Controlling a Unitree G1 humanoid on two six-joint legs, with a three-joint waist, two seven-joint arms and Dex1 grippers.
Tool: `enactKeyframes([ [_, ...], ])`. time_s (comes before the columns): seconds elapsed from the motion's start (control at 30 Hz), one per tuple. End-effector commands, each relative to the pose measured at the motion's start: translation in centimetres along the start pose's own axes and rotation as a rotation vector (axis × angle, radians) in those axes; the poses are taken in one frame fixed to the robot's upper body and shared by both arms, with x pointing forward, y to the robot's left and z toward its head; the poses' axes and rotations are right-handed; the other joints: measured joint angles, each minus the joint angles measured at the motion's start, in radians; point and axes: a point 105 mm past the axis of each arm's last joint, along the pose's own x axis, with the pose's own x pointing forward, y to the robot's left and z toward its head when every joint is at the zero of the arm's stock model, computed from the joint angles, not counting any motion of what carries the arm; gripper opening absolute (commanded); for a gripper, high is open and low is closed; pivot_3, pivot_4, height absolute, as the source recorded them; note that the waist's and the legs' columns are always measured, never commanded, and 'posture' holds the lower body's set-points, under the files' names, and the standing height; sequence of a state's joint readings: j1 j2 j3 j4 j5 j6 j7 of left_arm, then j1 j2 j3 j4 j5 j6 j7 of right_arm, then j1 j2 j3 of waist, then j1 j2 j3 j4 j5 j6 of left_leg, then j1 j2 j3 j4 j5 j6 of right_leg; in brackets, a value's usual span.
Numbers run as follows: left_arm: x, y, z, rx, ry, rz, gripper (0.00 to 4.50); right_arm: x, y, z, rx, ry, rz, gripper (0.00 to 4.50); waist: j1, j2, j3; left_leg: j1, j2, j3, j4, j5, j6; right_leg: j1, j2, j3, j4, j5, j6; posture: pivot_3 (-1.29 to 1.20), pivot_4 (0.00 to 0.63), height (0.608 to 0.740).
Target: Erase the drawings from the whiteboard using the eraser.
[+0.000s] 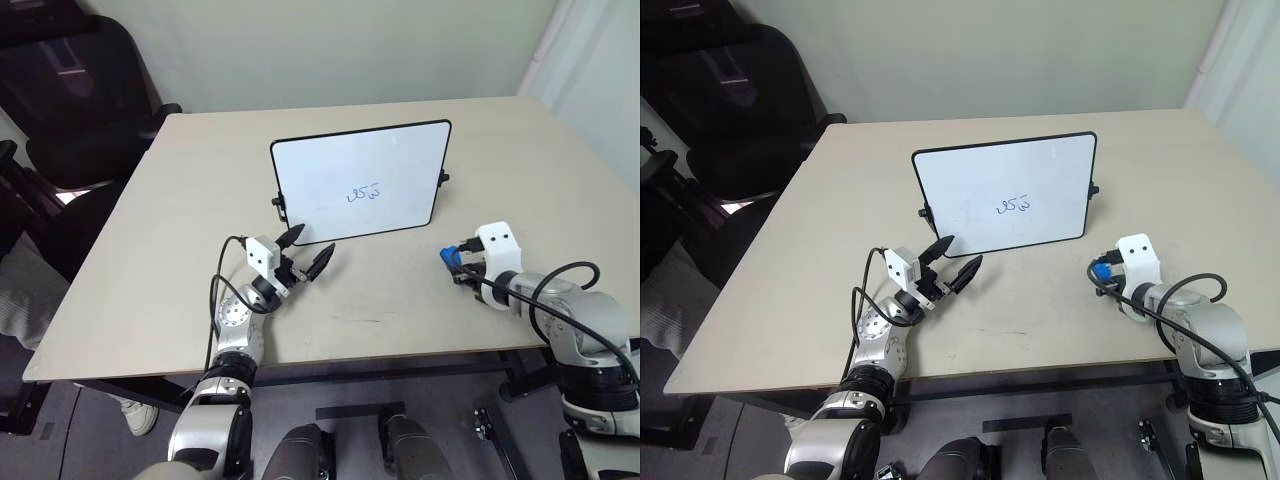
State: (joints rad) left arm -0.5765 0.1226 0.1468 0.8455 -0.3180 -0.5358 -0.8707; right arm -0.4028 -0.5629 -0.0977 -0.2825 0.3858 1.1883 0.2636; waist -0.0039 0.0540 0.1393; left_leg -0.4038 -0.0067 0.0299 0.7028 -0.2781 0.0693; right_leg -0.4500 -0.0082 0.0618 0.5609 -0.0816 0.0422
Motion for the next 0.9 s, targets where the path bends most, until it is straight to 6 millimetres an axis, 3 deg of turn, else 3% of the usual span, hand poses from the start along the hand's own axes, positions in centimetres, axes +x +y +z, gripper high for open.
enactKeyframes([
  [0.03, -0.7, -0.1, -0.6, -0.019, -0.001, 0.023, 4.50, -1.5, 0.8, 3.1, -0.057, -0.168, 0.029, 0.39, 0.000, 0.001, 0.000, 0.000, 0.000, 0.000, 0.000, 0.000, 0.000, 0.000, 0.000, 0.000, 0.000, 0.000, 0.000, 0.00, 0.150, 0.726],
  [0.17, -0.6, -0.1, -0.6, -0.021, -0.001, 0.021, 4.50, -2.4, 2.8, 5.9, -0.061, -0.322, 0.099, 0.39, -0.001, 0.001, 0.000, 0.000, 0.000, 0.000, 0.000, 0.000, 0.000, 0.000, 0.000, 0.000, 0.000, 0.000, 0.000, 0.00, 0.150, 0.726],
  [0.3, -0.4, 0.0, -0.5, -0.023, 0.000, 0.017, 4.50, -2.3, 6.1, 9.0, -0.085, -0.435, 0.199, 0.39, -0.004, 0.001, 0.000, 0.000, 0.000, 0.000, 0.000, 0.000, 0.000, -0.001, 0.001, 0.000, 0.000, 0.000, 0.000, 0.00, 0.150, 0.726],
  [0.63, -0.3, -0.5, -0.5, -0.023, -0.010, 0.002, 4.50, 1.5, 10.4, 12.7, -0.204, -0.483, 0.223, 0.39, 0.004, 0.002, -0.001, 0.001, 0.000, 0.000, 0.000, 0.000, 0.001, -0.004, -0.001, -0.001, 0.000, 0.000, 0.000, 0.00, 0.150, 0.726],
  [0.9, -0.8, -0.3, -0.4, -0.016, -0.012, 0.018, 4.50, 3.0, 9.6, 13.9, -0.204, -0.497, 0.139, 0.39, 0.004, 0.002, -0.001, -0.002, 0.000, 0.000, -0.001, 0.001, 0.000, -0.006, -0.001, -0.002, 0.000, 0.000, -0.001, 0.00, 0.150, 0.726],
])
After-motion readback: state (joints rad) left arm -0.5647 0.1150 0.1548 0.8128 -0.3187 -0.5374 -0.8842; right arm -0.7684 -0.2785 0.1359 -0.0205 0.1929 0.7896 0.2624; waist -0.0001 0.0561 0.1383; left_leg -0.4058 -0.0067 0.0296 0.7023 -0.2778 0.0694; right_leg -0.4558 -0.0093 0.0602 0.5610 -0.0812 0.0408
